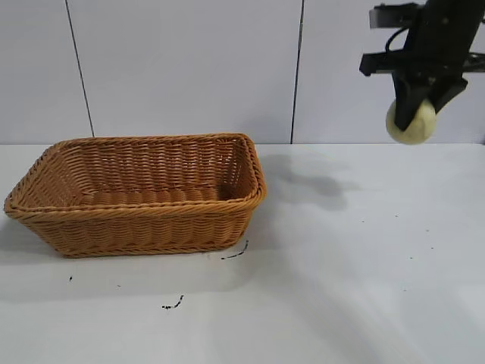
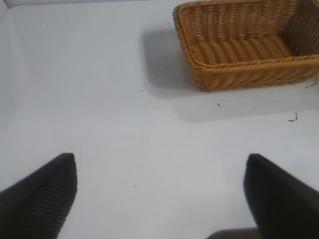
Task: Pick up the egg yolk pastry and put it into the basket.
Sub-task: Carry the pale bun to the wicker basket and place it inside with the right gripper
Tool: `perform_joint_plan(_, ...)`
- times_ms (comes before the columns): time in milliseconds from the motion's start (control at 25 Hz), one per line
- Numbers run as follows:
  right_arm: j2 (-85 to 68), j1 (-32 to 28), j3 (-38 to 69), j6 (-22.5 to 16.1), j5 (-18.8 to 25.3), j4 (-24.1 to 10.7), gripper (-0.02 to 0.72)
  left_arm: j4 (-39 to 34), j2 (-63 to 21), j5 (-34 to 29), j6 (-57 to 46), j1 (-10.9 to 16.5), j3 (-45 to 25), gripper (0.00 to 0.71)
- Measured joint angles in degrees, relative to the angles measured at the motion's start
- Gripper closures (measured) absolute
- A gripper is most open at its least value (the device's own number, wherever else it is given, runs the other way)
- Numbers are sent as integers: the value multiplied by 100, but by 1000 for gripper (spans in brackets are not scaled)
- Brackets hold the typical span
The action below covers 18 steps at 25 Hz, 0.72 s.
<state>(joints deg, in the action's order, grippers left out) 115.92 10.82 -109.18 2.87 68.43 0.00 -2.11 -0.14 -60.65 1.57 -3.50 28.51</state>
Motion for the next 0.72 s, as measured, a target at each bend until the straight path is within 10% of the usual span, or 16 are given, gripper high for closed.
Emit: perform_joint_plan(720, 1098, 2598, -1499, -82, -328, 0, 531, 0, 0, 0, 0, 0, 0, 17)
